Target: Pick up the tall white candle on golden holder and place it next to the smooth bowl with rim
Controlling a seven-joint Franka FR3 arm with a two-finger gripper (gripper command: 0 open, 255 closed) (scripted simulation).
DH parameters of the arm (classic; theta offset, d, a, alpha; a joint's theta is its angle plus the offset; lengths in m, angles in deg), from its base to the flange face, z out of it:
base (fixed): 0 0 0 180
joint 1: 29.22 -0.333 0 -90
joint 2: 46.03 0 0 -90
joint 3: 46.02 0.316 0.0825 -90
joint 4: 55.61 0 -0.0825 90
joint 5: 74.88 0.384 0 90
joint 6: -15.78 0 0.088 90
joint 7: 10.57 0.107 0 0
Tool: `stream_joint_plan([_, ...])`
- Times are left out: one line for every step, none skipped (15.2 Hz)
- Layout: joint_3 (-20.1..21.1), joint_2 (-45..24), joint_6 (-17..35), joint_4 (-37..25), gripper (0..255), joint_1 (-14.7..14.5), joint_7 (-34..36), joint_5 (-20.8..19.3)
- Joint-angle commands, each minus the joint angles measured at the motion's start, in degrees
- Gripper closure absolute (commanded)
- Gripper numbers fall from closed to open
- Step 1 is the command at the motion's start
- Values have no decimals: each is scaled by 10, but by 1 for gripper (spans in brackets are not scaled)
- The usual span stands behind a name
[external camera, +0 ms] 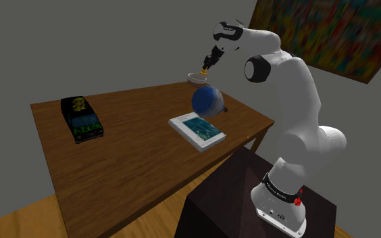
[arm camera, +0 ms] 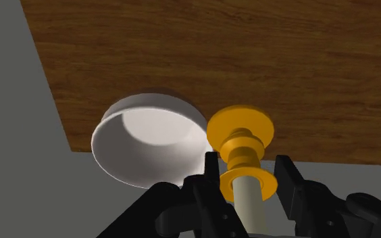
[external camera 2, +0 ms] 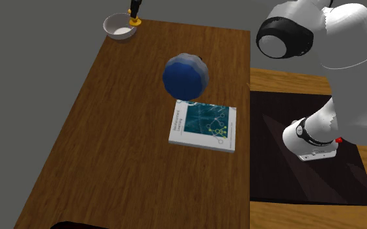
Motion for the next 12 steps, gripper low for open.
stream_joint_plan([4, -37, -15, -53, 255, 14, 3, 2])
stream_joint_plan([4, -34, -7, -40, 255, 12, -1, 3])
stream_joint_plan([5, -32, 2, -29, 255, 10, -5, 4])
stream_joint_plan([5, -30, 10, -18, 255, 9, -8, 5])
stream_joint_plan([5, -29, 18, -8, 255, 7, -12, 6])
stream_joint_plan([5, -28, 26, 1, 255, 6, -15, 7])
stream_joint_plan([6, -28, 33, 9, 255, 5, -18, 9])
stream_joint_plan([6, -27, 40, 17, 255, 4, -21, 10])
stream_joint_plan([7, -28, 47, 24, 255, 3, -24, 11])
stream_joint_plan([7, -28, 54, 31, 255, 2, -27, 12])
stream_joint_plan([8, -29, 60, 37, 255, 1, -29, 13])
stream_joint_plan([9, -30, 67, 43, 255, 0, -32, 15])
